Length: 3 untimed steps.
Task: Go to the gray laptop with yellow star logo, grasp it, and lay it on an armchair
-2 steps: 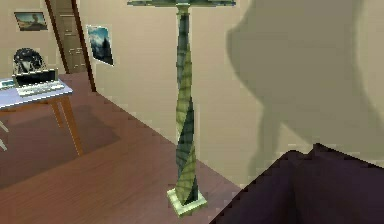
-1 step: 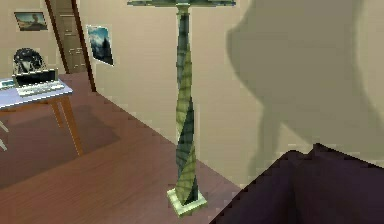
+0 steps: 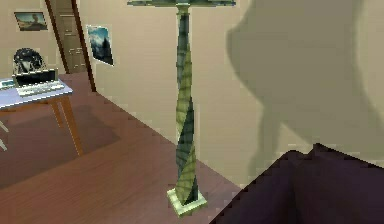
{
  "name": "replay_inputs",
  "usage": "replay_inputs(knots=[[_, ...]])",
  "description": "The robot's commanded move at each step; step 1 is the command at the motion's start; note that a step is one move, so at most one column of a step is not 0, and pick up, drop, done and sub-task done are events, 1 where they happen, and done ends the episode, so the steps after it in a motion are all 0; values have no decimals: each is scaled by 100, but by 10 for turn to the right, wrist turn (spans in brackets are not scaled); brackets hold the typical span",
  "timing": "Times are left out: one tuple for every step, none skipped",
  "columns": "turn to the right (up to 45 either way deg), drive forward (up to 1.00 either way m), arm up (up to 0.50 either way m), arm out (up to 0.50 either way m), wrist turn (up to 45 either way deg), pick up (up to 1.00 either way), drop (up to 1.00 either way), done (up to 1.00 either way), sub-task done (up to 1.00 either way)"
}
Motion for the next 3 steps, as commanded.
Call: replay_inputs(knots=[[0, 0, 0, 0, -300, 0, 0, 0, 0], [0, 0, -18, 0, 0, 0, 0, 0, 0], [0, 0, -32, 0, 0, 0, 0, 0, 0]])
